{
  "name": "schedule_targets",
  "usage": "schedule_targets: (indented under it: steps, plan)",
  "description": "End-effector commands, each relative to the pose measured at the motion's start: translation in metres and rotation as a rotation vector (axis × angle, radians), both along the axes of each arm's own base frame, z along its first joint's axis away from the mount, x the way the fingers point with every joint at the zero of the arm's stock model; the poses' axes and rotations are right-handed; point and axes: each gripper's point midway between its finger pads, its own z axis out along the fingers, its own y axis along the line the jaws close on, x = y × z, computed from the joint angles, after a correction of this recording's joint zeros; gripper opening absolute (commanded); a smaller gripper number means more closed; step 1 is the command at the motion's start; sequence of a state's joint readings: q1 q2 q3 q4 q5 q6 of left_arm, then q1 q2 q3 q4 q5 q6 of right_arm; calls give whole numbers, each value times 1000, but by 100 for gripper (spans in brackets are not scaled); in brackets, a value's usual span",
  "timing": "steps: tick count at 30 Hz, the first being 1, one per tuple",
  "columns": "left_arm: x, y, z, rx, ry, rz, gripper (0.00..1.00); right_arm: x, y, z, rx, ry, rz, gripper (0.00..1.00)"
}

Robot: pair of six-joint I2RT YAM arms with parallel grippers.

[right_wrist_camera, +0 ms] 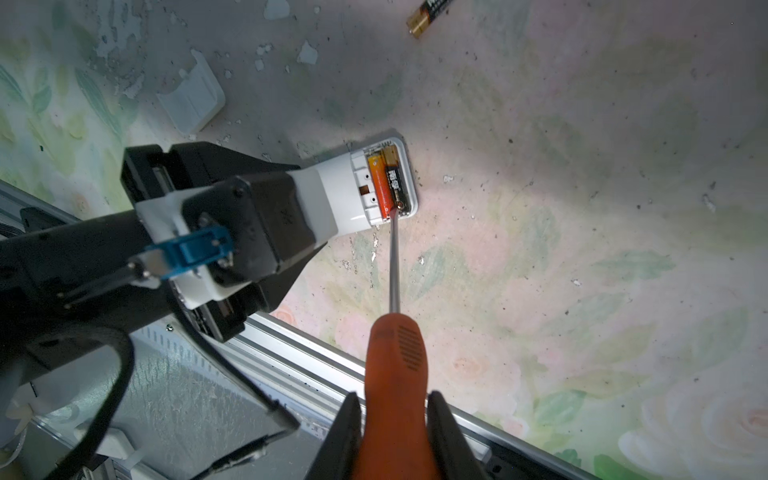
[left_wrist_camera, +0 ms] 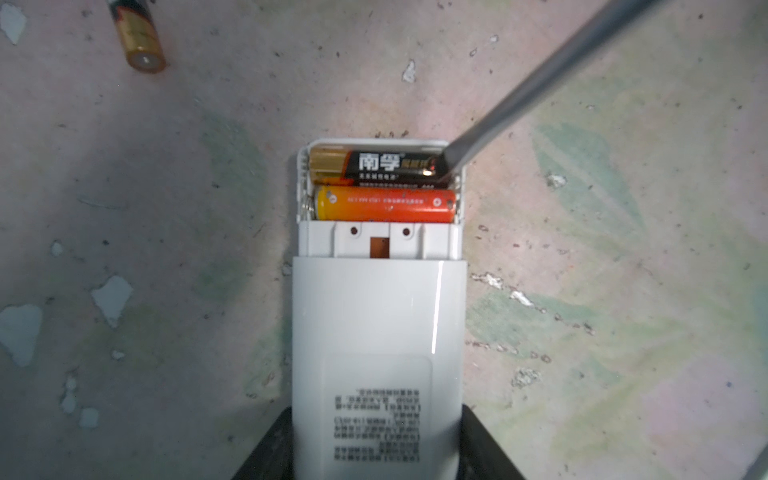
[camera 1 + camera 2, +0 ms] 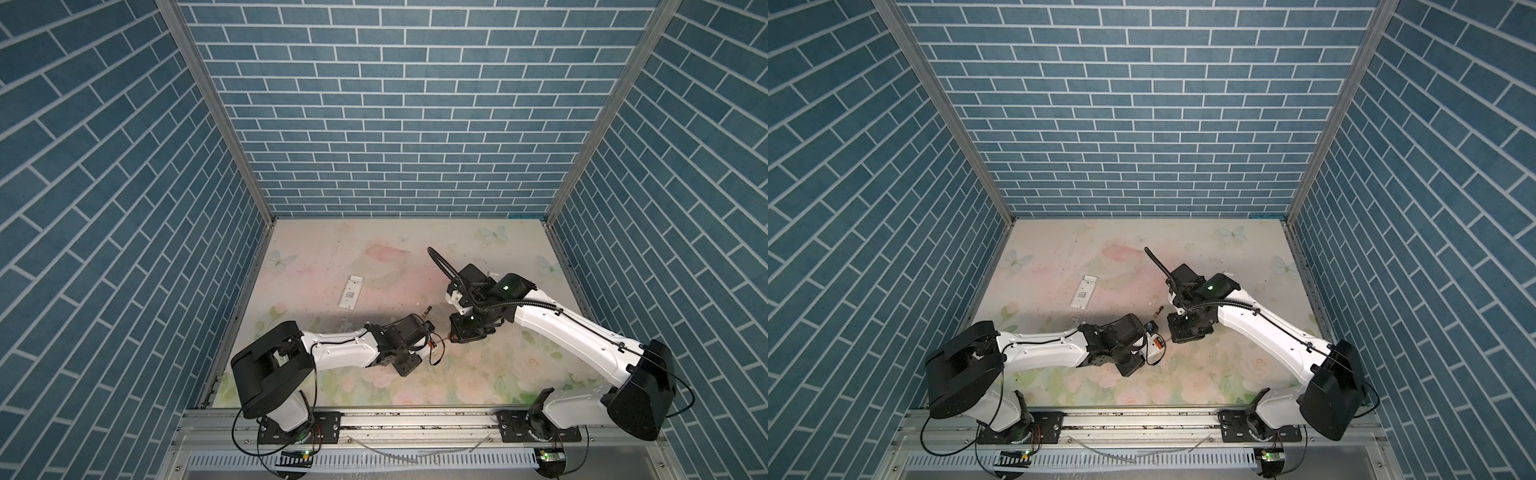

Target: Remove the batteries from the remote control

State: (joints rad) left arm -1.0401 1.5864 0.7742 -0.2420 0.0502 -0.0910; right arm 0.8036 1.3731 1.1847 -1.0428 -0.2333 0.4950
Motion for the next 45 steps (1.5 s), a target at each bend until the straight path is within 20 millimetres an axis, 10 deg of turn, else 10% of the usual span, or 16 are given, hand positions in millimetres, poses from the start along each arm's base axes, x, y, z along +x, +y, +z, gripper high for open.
schedule_targets:
  steps: [1, 45]
  plan:
    - [-17, 10, -17, 47, 83, -27, 39, 8, 8, 13, 33, -32, 26, 0]
    - [-17, 12, -18, 57, 81, -24, 38, -14, -18, -2, -28, 14, -8, 0]
